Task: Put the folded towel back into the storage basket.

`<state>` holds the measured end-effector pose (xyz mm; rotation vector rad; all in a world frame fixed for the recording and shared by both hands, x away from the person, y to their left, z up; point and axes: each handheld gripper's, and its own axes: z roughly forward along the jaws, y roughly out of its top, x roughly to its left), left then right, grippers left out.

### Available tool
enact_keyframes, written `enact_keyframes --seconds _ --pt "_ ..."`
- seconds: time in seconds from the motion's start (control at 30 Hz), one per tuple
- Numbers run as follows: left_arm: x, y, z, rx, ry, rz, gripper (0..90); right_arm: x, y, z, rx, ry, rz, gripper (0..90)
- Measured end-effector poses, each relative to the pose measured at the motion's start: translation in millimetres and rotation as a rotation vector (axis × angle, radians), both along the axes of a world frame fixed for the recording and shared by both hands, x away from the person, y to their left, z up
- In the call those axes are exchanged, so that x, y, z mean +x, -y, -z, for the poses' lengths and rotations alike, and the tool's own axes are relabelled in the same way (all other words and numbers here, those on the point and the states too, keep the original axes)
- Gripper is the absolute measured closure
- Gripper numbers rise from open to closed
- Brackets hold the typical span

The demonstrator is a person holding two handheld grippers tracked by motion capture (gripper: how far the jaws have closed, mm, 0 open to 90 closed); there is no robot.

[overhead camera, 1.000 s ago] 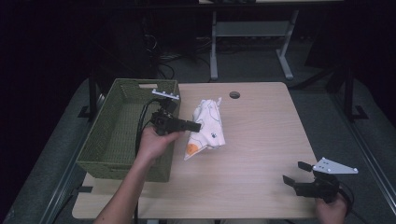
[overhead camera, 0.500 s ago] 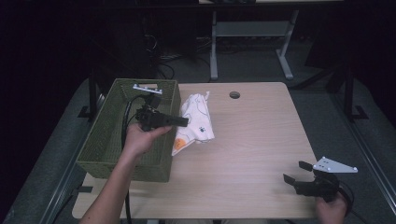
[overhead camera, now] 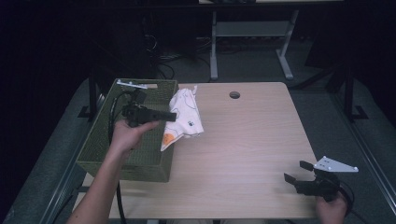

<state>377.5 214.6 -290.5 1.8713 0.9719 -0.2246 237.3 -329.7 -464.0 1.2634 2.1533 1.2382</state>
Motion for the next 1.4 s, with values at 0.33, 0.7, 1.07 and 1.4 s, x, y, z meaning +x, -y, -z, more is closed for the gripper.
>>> enact_keyframes --seconds 0.33,0.7,1.07,1.4 --pt "-3.4 -27.8 -3.5 -0.004 0.003 -0.032 81.3 1.8 -1.7 0.6 0.001 -0.004 0.008 14.0" --pt "2.4 -59.0 0.2 -0.022 -0.016 -0.088 81.2 2.3 -0.5 -0.3 0.007 -0.001 0.02 14.0" --pt "5.9 -85.5 9.8 0.012 -0.022 -0.129 80.6 7.8 -0.4 2.0 -0.001 -0.013 0.023 14.0" --pt "13.5 -109.6 22.4 0.063 -0.043 -0.154 80.6 8.1 1.8 2.6 0.004 -0.017 0.024 14.0"
